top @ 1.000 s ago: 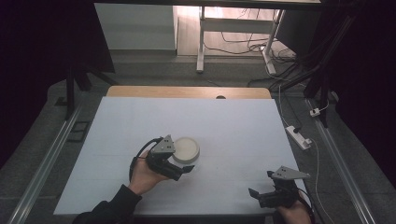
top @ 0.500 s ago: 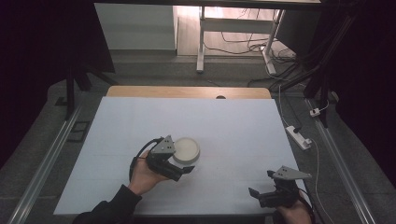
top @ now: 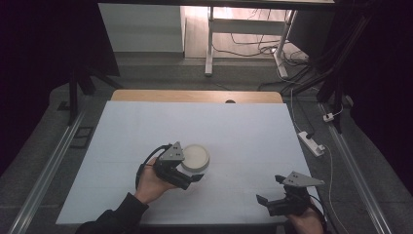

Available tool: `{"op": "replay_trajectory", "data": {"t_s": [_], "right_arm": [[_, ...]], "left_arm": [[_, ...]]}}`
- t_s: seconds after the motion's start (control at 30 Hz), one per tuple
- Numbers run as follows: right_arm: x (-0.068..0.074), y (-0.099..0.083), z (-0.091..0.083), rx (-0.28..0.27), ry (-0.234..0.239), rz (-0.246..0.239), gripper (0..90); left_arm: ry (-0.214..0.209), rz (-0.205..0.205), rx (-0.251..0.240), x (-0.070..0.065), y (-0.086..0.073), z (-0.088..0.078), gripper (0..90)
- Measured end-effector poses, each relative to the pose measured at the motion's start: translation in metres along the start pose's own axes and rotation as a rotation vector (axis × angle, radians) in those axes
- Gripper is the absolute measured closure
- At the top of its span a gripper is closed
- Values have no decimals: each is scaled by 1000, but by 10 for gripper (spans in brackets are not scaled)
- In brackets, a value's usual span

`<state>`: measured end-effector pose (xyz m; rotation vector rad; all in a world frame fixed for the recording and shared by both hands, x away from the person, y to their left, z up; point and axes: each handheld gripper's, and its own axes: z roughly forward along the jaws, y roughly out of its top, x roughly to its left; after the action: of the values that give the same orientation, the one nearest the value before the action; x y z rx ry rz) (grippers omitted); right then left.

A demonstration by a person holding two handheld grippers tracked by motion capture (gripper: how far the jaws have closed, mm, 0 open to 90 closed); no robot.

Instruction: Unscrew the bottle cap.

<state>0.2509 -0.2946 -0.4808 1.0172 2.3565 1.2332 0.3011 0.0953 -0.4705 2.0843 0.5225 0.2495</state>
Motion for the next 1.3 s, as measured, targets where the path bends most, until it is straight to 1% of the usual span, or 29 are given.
{"op": "replay_trajectory", "data": {"t_s": [0.2, 0.43, 0.6, 0.8, 0.97, 1.1, 1.3], "right_arm": [[4, 5, 3, -16, 23, -13, 0], [9, 14, 5, -51, 48, -31, 0], [12, 23, 8, -83, 76, -46, 0], [17, 34, 13, -88, 111, -69, 0], [20, 44, 16, -99, 128, -84, 0], [22, 51, 19, -117, 155, -88, 0], [27, 61, 29, -116, 204, -108, 0]], "left_arm": [[-5, -2, 1, 0, 0, 1, 74], [-14, -7, -2, 0, 0, 2, 74], [-16, -6, -2, 0, 1, 3, 74], [-21, -8, -6, 0, 1, 3, 74], [-28, -11, -5, 1, 1, 3, 74], [-37, -16, -9, 2, 0, 4, 74], [-44, -19, -8, 2, 0, 5, 74]]}}
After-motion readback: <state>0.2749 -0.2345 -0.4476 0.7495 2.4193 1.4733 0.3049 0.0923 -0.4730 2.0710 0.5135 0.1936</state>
